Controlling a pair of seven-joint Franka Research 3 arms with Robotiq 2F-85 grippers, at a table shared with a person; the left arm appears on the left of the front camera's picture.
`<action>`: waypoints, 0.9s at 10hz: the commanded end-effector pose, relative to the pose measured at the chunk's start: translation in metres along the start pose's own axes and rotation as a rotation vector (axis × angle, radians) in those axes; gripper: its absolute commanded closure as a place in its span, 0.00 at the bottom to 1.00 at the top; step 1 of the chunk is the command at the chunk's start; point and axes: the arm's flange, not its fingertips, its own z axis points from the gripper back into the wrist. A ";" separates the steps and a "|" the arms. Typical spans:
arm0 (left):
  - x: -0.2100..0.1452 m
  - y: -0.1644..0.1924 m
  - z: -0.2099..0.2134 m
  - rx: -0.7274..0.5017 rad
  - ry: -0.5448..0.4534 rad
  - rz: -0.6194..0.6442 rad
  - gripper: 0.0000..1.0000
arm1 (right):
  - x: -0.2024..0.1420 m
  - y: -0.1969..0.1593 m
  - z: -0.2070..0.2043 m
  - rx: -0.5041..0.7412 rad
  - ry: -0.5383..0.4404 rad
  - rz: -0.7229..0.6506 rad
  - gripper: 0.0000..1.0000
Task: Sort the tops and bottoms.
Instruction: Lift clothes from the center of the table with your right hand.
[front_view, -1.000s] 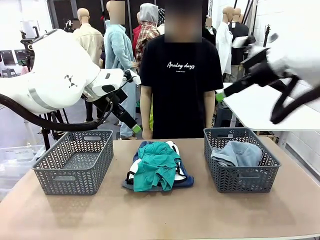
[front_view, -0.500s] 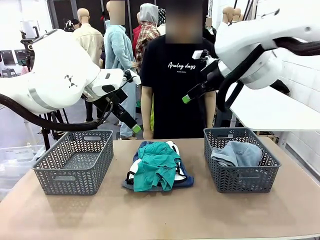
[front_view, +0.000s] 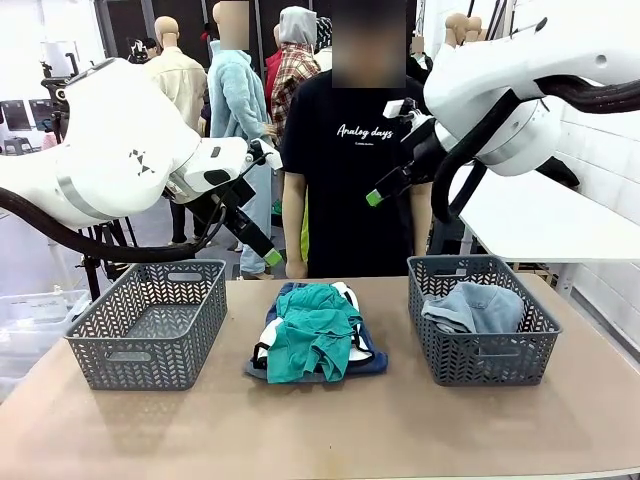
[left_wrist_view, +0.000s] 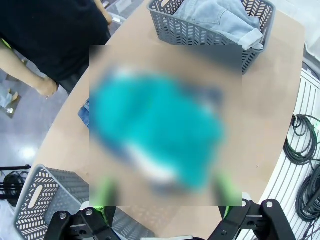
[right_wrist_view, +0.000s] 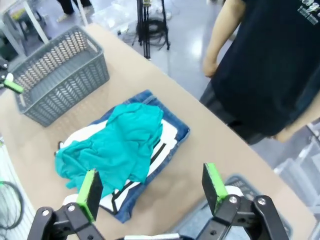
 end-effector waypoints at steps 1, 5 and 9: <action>-0.001 0.001 0.002 0.005 0.000 -0.008 0.00 | -0.007 -0.010 -0.040 0.070 0.104 -0.030 0.00; -0.001 0.001 0.002 0.005 0.000 -0.008 0.00 | 0.008 0.016 -0.144 0.142 0.362 0.044 0.00; -0.001 0.001 0.002 0.005 0.000 -0.008 0.00 | 0.017 0.030 -0.188 0.151 0.487 0.065 0.00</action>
